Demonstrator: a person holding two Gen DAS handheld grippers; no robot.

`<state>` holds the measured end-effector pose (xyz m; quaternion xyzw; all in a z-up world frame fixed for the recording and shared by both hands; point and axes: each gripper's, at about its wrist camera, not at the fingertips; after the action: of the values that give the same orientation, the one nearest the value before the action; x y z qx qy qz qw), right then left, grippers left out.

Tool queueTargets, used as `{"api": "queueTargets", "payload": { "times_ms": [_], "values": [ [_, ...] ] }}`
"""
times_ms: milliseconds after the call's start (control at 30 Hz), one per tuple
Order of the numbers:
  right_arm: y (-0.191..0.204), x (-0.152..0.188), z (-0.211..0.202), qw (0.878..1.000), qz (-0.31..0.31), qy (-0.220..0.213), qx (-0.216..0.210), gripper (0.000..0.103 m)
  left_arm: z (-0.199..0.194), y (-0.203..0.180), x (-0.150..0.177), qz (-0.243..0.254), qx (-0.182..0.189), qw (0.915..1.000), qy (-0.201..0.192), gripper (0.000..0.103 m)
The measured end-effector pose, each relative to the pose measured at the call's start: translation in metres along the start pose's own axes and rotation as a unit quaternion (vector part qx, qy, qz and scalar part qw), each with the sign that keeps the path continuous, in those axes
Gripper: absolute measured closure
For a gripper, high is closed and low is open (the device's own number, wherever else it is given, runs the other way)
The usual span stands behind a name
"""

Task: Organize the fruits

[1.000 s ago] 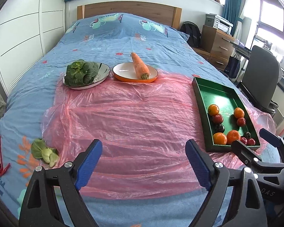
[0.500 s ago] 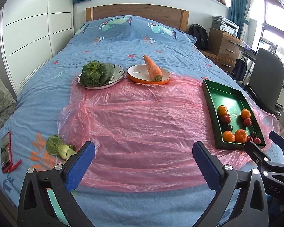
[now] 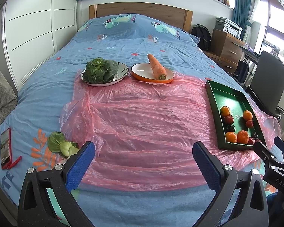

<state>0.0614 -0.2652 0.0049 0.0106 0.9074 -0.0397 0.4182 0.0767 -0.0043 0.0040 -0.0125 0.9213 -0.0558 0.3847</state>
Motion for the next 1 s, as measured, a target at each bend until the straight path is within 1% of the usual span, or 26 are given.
{"api": "queueTargets", "payload": {
  "times_ms": [200, 333, 567, 767, 1000],
  "values": [
    [-0.001, 0.002, 0.002, 1.000, 0.002, 0.003, 0.001, 0.000, 0.001, 0.001, 0.000, 0.007, 0.005, 1.0000, 0.002, 0.002],
    [-0.006, 0.003, 0.003, 1.000, 0.005, 0.001, 0.008, 0.000, 0.003, 0.005, 0.000, 0.001, 0.015, 0.9999, 0.003, 0.002],
    [-0.017, 0.009, 0.009, 0.999, 0.023, 0.009, 0.024, 0.000, 0.009, 0.013, 0.001, -0.005, 0.007, 1.0000, 0.004, 0.002],
    [-0.017, 0.013, 0.012, 0.999, 0.019, 0.018, 0.027, 0.000, 0.009, 0.016, 0.002, -0.006, 0.004, 1.0000, -0.006, 0.002],
    [-0.014, 0.015, 0.015, 0.999, 0.014, 0.024, 0.028, 0.000, 0.010, 0.018, 0.003, -0.006, 0.005, 0.9999, -0.009, 0.002]
  ]
}}
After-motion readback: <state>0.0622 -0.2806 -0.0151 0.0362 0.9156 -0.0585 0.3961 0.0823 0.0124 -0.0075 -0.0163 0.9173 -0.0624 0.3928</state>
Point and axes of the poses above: each gripper's, at about its wrist camera, not at the fingertips, and z roughly the way its jaws point, y to its left, x to its underside, and after that the axes turned 3 degrees about x, right-handed
